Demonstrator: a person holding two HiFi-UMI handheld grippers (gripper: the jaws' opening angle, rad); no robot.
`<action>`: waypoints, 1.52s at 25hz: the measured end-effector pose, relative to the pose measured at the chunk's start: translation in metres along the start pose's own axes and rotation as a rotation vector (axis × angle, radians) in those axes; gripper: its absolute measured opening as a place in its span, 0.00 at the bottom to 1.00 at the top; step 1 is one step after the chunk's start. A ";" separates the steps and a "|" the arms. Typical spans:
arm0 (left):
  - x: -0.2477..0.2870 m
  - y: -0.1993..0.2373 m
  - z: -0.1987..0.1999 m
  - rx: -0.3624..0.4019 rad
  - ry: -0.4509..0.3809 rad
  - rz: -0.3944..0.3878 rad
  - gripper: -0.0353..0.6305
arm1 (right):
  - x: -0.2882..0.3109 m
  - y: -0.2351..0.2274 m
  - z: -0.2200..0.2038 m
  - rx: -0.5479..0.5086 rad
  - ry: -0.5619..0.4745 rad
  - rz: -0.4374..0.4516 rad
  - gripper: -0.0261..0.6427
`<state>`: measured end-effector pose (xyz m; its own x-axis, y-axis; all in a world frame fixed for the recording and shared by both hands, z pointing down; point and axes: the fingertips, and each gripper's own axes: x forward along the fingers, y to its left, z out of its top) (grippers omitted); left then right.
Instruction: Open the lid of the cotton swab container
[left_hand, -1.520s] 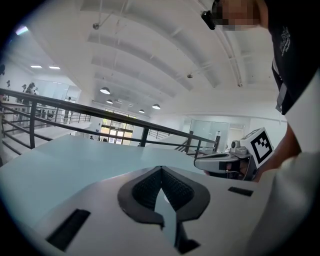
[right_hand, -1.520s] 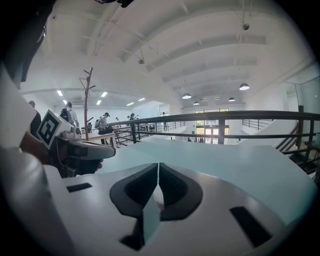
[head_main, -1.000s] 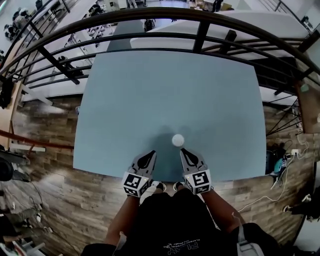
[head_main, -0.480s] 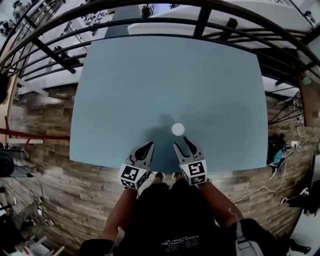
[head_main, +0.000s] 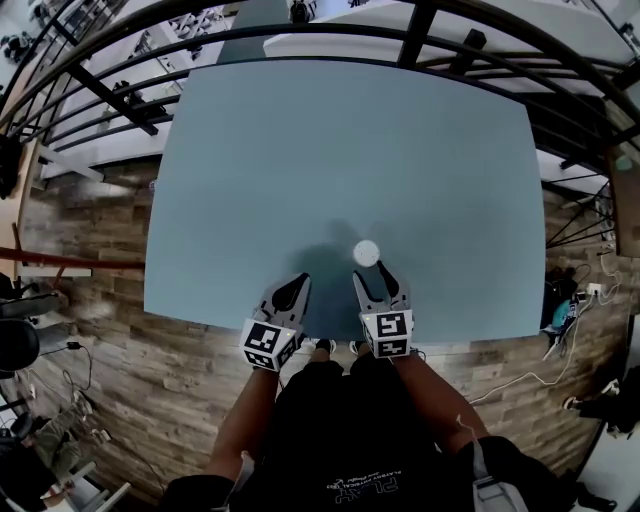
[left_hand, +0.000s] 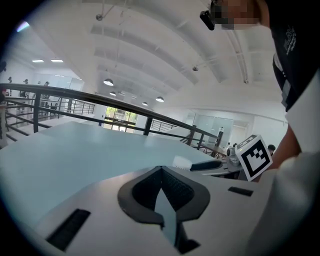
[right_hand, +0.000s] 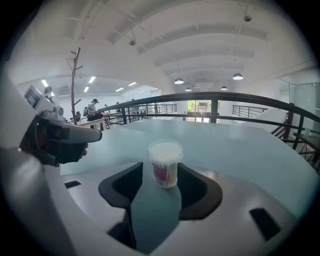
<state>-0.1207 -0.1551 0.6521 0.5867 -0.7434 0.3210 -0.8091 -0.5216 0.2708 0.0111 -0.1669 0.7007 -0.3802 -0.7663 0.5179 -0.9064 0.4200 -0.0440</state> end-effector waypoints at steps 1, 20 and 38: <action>0.000 0.000 -0.001 -0.002 0.000 0.002 0.07 | 0.001 -0.002 -0.002 0.000 0.005 -0.008 0.35; 0.001 0.000 -0.002 -0.005 0.019 0.002 0.07 | 0.021 -0.012 -0.006 -0.006 0.030 -0.048 0.41; 0.011 0.005 -0.004 -0.002 0.029 0.000 0.07 | 0.036 -0.011 -0.004 -0.008 0.026 -0.004 0.41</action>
<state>-0.1177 -0.1643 0.6609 0.5874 -0.7309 0.3475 -0.8091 -0.5205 0.2728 0.0083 -0.1971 0.7226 -0.3718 -0.7551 0.5399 -0.9063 0.4211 -0.0353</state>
